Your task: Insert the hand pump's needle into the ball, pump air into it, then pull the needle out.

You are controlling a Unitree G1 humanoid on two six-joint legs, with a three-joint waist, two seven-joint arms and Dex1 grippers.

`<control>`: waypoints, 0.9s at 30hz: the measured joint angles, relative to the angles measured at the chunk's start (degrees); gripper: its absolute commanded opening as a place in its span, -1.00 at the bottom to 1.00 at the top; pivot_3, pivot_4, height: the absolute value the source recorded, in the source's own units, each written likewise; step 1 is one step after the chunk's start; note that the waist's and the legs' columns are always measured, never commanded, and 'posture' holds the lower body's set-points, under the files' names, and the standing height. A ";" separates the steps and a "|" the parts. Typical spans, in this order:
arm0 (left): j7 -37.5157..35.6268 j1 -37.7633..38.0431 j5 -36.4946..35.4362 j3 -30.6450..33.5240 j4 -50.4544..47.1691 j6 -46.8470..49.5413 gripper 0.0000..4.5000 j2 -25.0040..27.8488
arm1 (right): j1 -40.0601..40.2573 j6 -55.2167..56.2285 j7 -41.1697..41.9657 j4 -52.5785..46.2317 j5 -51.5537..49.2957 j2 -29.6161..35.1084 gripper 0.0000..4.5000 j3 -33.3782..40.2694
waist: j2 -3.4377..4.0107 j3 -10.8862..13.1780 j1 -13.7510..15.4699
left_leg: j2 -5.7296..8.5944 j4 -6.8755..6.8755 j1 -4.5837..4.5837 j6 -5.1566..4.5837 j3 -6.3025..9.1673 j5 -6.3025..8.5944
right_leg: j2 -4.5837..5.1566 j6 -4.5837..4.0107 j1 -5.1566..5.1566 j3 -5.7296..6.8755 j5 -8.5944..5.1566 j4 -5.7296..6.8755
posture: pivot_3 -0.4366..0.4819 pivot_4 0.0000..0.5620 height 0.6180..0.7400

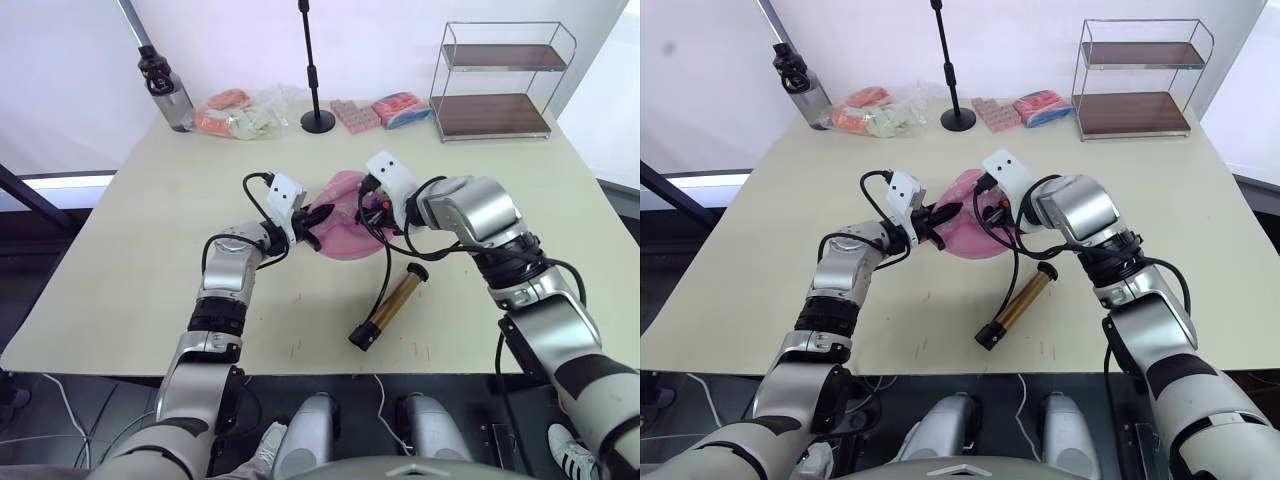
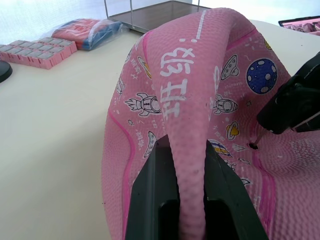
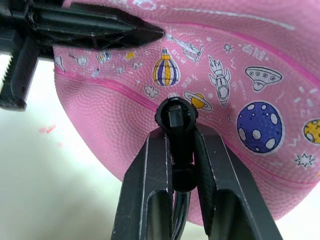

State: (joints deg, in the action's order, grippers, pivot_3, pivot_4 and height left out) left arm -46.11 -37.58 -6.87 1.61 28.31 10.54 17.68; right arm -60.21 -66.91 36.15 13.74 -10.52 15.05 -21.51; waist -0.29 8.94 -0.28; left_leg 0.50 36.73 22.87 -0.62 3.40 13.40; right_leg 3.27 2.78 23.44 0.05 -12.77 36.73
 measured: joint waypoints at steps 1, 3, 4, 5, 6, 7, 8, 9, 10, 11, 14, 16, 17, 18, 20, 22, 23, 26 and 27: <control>0.00 -0.01 0.00 0.00 0.14 -0.08 -1.00 0.00 | -0.38 0.23 0.37 0.40 0.29 0.04 -0.96 -0.75 | 0.00 0.00 0.00 | 0.00 0.02 0.00 0.00 0.00 0.00 | 0.00 0.00 -0.02 0.02 0.00 0.00 | -0.05 -0.47 1.00; 0.00 -0.13 0.00 0.00 0.38 -0.16 -1.00 -0.02 | -1.87 1.16 1.68 1.82 1.26 0.46 -0.96 -3.14 | 0.00 -0.01 -0.02 | 0.00 0.03 -0.01 0.00 0.00 0.00 | 0.00 0.00 -0.03 0.02 0.00 0.00 | -0.05 -0.47 1.00; 0.00 -0.15 0.00 -0.03 0.42 -0.16 -1.00 -0.04 | -2.21 1.36 2.05 2.09 1.55 0.50 -0.96 -3.72 | 0.01 -0.01 -0.03 | 0.00 0.04 -0.03 0.00 0.00 0.00 | 0.00 0.00 -0.05 0.02 0.00 0.00 | -0.05 -0.47 1.00; 0.00 -0.13 0.00 -0.02 0.46 -0.16 -1.00 -0.03 | -2.48 1.76 2.38 2.39 1.87 0.61 -0.96 -4.44 | 0.01 -0.01 -0.02 | 0.00 0.05 -0.05 0.00 0.01 0.00 | 0.00 0.00 -0.07 0.03 0.00 0.00 | -0.05 -0.47 1.00; 0.01 -0.15 0.01 -0.03 0.49 -0.18 -1.00 -0.06 | -2.94 2.27 2.86 3.15 2.28 0.62 -0.96 -5.16 | 0.01 -0.01 -0.03 | 0.00 0.05 -0.06 0.00 0.00 0.00 | 0.00 0.01 -0.09 0.03 0.00 0.00 | -0.05 -0.47 1.00; 0.02 -0.14 0.01 -0.03 0.51 -0.18 -1.00 -0.06 | -3.27 2.51 3.31 3.49 2.49 0.67 -0.96 -5.63 | 0.01 -0.02 -0.05 | 0.00 0.06 -0.08 0.00 0.01 0.00 | 0.00 0.02 -0.10 0.03 -0.01 0.00 | -0.05 -0.47 1.00; 0.04 -0.10 0.01 -0.03 0.51 -0.18 -1.00 -0.05 | -3.79 3.12 3.91 4.30 2.87 0.76 -0.96 -6.51 | 0.01 -0.02 -0.08 | 0.00 0.06 -0.11 0.00 0.01 0.00 | 0.00 0.02 -0.12 0.03 -0.01 0.00 | -0.05 -0.47 1.00; 0.08 -0.09 0.01 -0.03 0.51 -0.18 -1.00 -0.05 | -4.33 3.78 4.60 5.02 3.43 0.78 -0.96 -7.37 | 0.01 -0.02 -0.12 | 0.00 0.07 -0.12 0.00 0.02 0.00 | 0.00 0.02 -0.14 0.03 -0.01 0.00 | -0.05 -0.47 1.00; 0.10 -0.08 0.02 -0.03 0.51 -0.18 -1.00 -0.05 | -4.60 4.08 4.91 5.36 3.66 0.78 -0.96 -7.78 | 0.01 -0.02 -0.12 | 0.00 0.07 -0.13 0.00 0.02 0.00 | 0.00 0.03 -0.14 0.04 -0.01 0.00 | -0.05 -0.47 1.00; 0.13 -0.06 0.02 -0.03 0.51 -0.18 -1.00 -0.05 | -4.85 4.66 5.36 5.74 4.03 0.84 -0.96 -8.41 | 0.01 -0.03 -0.13 | 0.00 0.07 -0.13 0.00 0.03 0.00 | 0.00 0.03 -0.15 0.04 -0.02 0.00 | -0.05 -0.47 1.00; 0.18 -0.02 0.02 -0.03 0.51 -0.18 -1.00 -0.05 | -5.45 6.50 7.03 6.91 5.22 1.23 -0.96 -10.27 | 0.02 -0.04 -0.17 | 0.00 0.08 -0.16 0.00 0.03 0.00 | 0.00 0.03 -0.17 0.04 -0.02 0.00 | -0.05 -0.47 1.00; 0.18 -0.01 0.02 -0.03 0.51 -0.18 -1.00 -0.09 | -5.78 7.75 8.18 7.50 6.13 1.70 -0.96 -11.65 | 0.03 -0.05 -0.18 | 0.00 0.08 -0.17 0.00 0.04 0.00 | 0.00 0.03 -0.19 0.05 -0.02 0.00 | -0.05 -0.47 1.00; 0.19 -0.01 0.02 -0.04 0.52 -0.18 -1.00 -0.12 | -5.93 8.54 8.90 7.52 6.58 2.10 -0.96 -12.51 | 0.03 -0.05 -0.18 | 0.00 0.09 -0.18 0.00 0.04 0.00 | 0.00 0.03 -0.20 0.05 -0.02 0.00 | -0.05 -0.47 1.00; 0.19 -0.01 0.02 -0.07 0.54 -0.18 -1.00 -0.18 | -6.01 9.33 9.85 7.45 7.18 2.60 -0.96 -13.40 | 0.03 -0.06 -0.17 | 0.01 0.10 -0.18 0.00 0.04 0.00 | 0.00 0.04 -0.22 0.06 -0.02 0.00 | -0.05 -0.47 1.00; 0.19 -0.04 0.03 -0.15 0.58 -0.18 -1.00 -0.24 | -6.05 10.18 11.16 7.20 8.09 3.17 -0.96 -14.36 | 0.04 -0.07 -0.14 | 0.01 0.12 -0.20 0.00 0.05 0.00 | 0.00 0.04 -0.24 0.07 -0.02 0.00 | -0.05 -0.47 1.00; 0.19 -0.12 0.03 -0.20 0.76 -0.24 -1.00 -0.24 | -6.04 11.03 12.48 6.51 8.89 4.10 -0.96 -15.62 | 0.05 -0.07 -0.03 | 0.03 0.14 -0.20 0.00 0.07 0.00 | 0.01 0.05 -0.25 0.09 -0.02 -0.01 | -0.05 -0.47 1.00; 0.19 -0.25 0.03 -0.23 1.01 -0.33 -1.00 -0.25 | -6.04 11.28 12.95 6.38 9.42 4.28 -0.96 -15.97 | 0.06 -0.08 0.04 | 0.04 0.15 -0.20 0.00 0.08 0.00 | 0.02 0.05 -0.25 0.11 -0.02 -0.01 | -0.05 -0.47 1.00; 0.21 -0.52 0.04 -0.45 1.61 -0.71 -1.00 -0.25 | -6.04 12.08 13.64 6.41 10.63 4.36 -0.96 -16.39 | 0.06 -0.09 0.19 | 0.06 0.20 -0.20 0.00 0.09 0.00 | 0.04 0.05 -0.27 0.16 -0.02 -0.01 | -0.05 -0.47 1.00; 0.21 -0.52 0.04 -0.47 1.72 -0.87 -1.00 -0.26 | -6.04 12.21 13.74 6.49 10.81 4.35 -0.96 -16.40 | 0.06 -0.09 0.22 | 0.06 0.22 -0.20 0.00 0.11 0.00 | 0.04 0.05 -0.28 0.17 -0.02 -0.01 | -0.05 -0.47 1.00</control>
State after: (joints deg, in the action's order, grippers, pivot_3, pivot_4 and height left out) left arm -45.90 -38.10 -6.83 1.14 30.04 9.67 17.41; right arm -66.24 -54.70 49.89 20.23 0.29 19.40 -37.91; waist -0.23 8.86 -0.06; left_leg 0.56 36.95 22.66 -0.62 3.51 13.40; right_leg 3.31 2.82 23.16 0.22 -12.80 36.72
